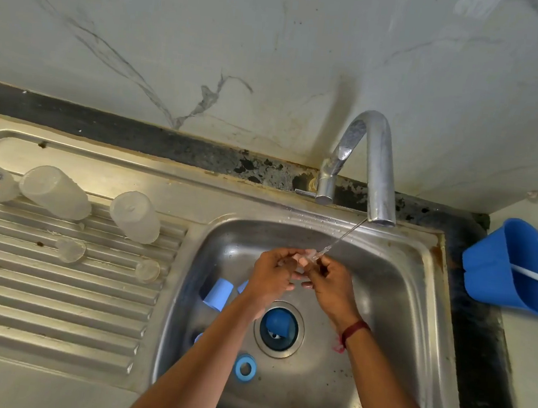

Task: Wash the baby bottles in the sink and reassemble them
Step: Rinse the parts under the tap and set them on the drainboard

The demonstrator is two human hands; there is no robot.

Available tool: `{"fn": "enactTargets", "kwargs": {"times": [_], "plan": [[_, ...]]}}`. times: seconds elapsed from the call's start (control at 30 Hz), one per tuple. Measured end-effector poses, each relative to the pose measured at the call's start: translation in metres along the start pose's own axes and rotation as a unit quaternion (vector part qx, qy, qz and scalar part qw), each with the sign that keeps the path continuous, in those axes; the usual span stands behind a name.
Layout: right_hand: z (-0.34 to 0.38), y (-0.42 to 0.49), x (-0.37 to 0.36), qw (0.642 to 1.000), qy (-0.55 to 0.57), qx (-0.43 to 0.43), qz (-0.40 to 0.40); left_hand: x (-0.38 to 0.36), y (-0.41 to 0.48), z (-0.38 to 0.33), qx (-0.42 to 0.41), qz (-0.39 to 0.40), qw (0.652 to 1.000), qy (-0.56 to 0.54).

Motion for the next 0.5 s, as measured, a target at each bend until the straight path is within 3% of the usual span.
{"fn": "enactTargets", "kwargs": {"times": [0.1,0.23,0.37,0.5], "plan": [[0.008,0.000,0.005,0.999,-0.039,0.012,-0.014,-0.006,0.000,-0.002,0.018,0.004,1.000,-0.016],[0.009,0.003,0.008,0.996,-0.071,-0.012,0.047,-0.009,0.001,-0.002,0.007,0.011,1.000,-0.013],[0.009,0.006,0.017,0.997,-0.001,-0.044,-0.056,-0.011,0.002,-0.006,-0.022,-0.004,1.000,-0.001],[0.007,0.004,0.015,0.994,0.003,-0.057,-0.093,-0.013,0.002,-0.006,-0.029,-0.012,0.999,0.012]]}}
Point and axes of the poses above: each hand's wrist, its own y-axis towards the middle knuckle, its own x-axis out of the back of the hand, z = x × y, the point moved 3 cm from there along y, towards the middle knuckle, and after that the axes turned 6 degrees about y, right-handed, at the moved point
